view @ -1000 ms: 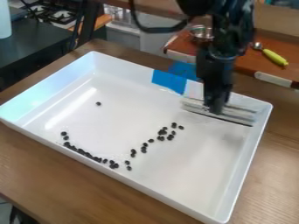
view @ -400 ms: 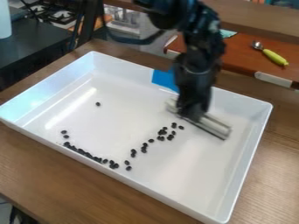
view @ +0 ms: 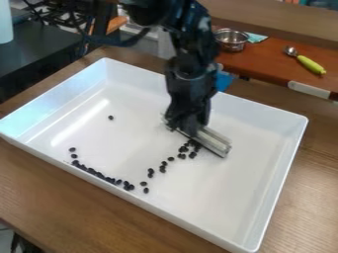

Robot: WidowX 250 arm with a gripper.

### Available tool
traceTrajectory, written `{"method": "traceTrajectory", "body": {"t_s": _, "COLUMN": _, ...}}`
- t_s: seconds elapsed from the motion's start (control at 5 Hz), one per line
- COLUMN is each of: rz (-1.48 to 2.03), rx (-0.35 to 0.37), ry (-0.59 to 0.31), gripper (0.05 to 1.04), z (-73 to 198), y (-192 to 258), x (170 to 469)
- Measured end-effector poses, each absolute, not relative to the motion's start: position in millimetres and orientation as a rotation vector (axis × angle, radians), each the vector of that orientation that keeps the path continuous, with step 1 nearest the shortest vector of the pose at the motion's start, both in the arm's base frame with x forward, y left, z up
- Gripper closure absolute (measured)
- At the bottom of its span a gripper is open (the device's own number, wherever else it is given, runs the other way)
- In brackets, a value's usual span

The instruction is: Sweep into pile

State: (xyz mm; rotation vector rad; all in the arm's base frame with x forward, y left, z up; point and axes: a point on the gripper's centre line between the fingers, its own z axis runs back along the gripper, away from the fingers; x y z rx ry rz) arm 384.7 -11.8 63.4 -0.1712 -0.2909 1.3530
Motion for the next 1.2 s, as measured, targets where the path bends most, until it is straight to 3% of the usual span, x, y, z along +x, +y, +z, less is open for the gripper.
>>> {"method": "traceTrajectory", "body": {"t_s": 0.6, "rz": 1.258, "rx": -0.153, "ry": -0.349, "gripper": 0.743, "z": 56.9, "y": 6.2, "x": 334.9}}
{"method": "traceTrajectory", "body": {"t_s": 0.8, "rz": 1.283, "rx": -0.173, "ry": -0.304, "gripper": 0.743, "z": 61.9, "y": 6.1, "x": 332.5}}
{"method": "traceTrajectory", "body": {"t_s": 1.0, "rz": 1.346, "rx": -0.283, "ry": -0.290, "gripper": 0.743, "z": 99.8, "y": -5.7, "x": 360.2}}
{"method": "traceTrajectory", "body": {"t_s": 1.2, "rz": 1.413, "rx": -0.327, "ry": -0.265, "gripper": 0.743, "z": 120.4, "y": -10.3, "x": 383.3}}
